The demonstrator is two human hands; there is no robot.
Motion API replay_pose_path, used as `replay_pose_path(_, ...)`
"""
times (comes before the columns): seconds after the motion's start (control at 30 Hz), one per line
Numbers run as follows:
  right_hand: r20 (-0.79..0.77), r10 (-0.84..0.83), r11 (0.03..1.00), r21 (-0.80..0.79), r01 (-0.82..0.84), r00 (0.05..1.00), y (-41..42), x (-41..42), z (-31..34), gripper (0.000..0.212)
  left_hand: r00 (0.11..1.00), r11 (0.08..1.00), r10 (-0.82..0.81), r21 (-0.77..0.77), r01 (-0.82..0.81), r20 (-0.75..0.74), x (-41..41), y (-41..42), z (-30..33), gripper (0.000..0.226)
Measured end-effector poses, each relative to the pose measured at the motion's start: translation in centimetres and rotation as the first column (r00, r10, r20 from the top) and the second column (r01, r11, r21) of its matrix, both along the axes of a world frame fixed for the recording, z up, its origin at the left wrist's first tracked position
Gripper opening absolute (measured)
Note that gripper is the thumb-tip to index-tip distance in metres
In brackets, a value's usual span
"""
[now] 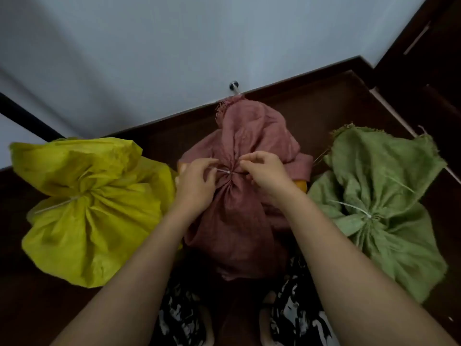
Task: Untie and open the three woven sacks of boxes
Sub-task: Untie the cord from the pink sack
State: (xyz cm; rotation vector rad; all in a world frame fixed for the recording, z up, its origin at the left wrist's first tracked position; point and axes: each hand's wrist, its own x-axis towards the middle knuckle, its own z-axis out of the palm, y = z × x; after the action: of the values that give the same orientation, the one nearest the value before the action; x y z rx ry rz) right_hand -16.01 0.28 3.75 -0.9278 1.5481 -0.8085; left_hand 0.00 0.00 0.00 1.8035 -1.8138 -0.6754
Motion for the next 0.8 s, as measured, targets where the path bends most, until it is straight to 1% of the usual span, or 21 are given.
replay_pose_path(0.03, -0.067, 0.027, 0.999, -0.038, -0.03, 0.997, -0.3, 0.0, -0.3, 0.01, 1.0, 1.0, -0.022, 0.008, 0.022, 0.006, 0.0, -0.3, -0.2, 0.025)
replay_pose_path(0.1, -0.196, 0.064, 0.99, -0.112, -0.087, 0.978, -0.8, 0.0, -0.7, 0.014, 0.996, 0.999, -0.031, 0.008, 0.031, 0.08, -0.4, -0.8, 0.1, 0.021)
replay_pose_path(0.13, -0.245, 0.08, 0.985, -0.128, -0.114, 0.966, -0.9, 0.0, -0.8, 0.014, 0.989, 0.999, -0.015, 0.035, 0.011, 0.146, -0.5, -1.0, 0.4, 0.019)
replay_pose_path(0.2, -0.394, 0.129, 0.961, -0.176, -0.213, 0.91, -0.7, 0.2, -0.8, 0.013, 0.965, 0.998, -0.009, 0.065, -0.009, 0.263, -0.7, -1.2, 0.7, 0.017)
replay_pose_path(0.27, -0.508, 0.17, 0.938, -0.178, -0.296, 0.844, -0.6, 0.3, -0.9, 0.012, 0.952, 0.994, 0.004, 0.106, -0.038, 0.307, -0.9, -1.4, 0.8, 0.018)
replay_pose_path(0.3, -0.525, 0.186, 0.932, -0.173, -0.318, 0.83, -0.6, 0.3, -1.1, 0.013, 0.953, 0.992, 0.004, 0.12, -0.043, 0.302, -0.9, -1.5, 0.7, 0.017)
replay_pose_path(0.33, -0.53, 0.201, 0.929, -0.165, -0.333, 0.824, -0.6, 0.3, -1.1, 0.015, 0.961, 0.991, -0.002, 0.13, -0.035, 0.278, -0.9, -1.6, 0.5, 0.018)
replay_pose_path(0.43, -0.514, 0.241, 0.921, -0.147, -0.361, 0.823, -0.7, 0.2, -1.2, 0.013, 0.991, 0.988, -0.014, 0.156, -0.007, 0.13, -1.1, -2.1, 0.4, 0.026)
replay_pose_path(0.57, -0.529, 0.252, 0.913, -0.149, -0.381, 0.811, -0.9, -0.1, -1.0, 0.011, 0.997, 0.973, 0.073, 0.221, -0.065, -0.027, -1.3, -2.5, 1.0, 0.029)
replay_pose_path(0.63, -0.527, 0.227, 0.918, -0.165, -0.361, 0.819, -1.0, 0.0, -0.8, 0.009, 0.978, 0.958, 0.144, 0.269, -0.099, -0.151, -1.5, -2.4, 1.4, 0.026)
replay_pose_path(0.7, -0.521, 0.208, 0.924, -0.173, -0.341, 0.828, -1.1, 0.0, -0.7, 0.006, 0.936, 0.94, 0.216, 0.317, -0.123, -0.277, -1.8, -2.3, 1.6, 0.024)
replay_pose_path(0.8, -0.503, 0.179, 0.934, -0.184, -0.307, 0.845, -1.2, -0.1, -0.6, 0.009, 0.885, 0.915, 0.292, 0.376, -0.147, -0.363, -2.2, -2.5, 1.8, 0.028)
